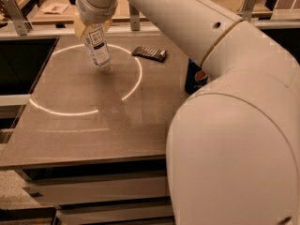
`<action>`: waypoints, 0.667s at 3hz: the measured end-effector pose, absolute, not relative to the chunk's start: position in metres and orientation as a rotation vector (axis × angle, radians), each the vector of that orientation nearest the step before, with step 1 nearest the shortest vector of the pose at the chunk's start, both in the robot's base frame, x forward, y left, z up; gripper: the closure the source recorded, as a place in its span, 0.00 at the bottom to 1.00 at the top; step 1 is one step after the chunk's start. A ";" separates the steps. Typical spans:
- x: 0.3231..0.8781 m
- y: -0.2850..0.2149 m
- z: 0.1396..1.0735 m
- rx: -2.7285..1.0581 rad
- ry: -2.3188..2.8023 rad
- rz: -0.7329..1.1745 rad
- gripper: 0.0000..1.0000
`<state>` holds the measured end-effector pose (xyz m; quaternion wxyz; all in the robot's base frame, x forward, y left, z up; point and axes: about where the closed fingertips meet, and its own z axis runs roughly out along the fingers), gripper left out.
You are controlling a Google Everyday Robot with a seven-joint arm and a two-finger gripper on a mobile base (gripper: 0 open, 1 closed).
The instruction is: Move blue plastic bottle near rxbar chocolate
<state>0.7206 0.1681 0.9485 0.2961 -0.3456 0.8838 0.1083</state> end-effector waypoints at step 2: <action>0.749 0.125 0.951 -0.833 2.378 0.268 1.00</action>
Offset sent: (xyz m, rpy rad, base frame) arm 0.0462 -0.0740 0.0085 0.0318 -0.0022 -0.1243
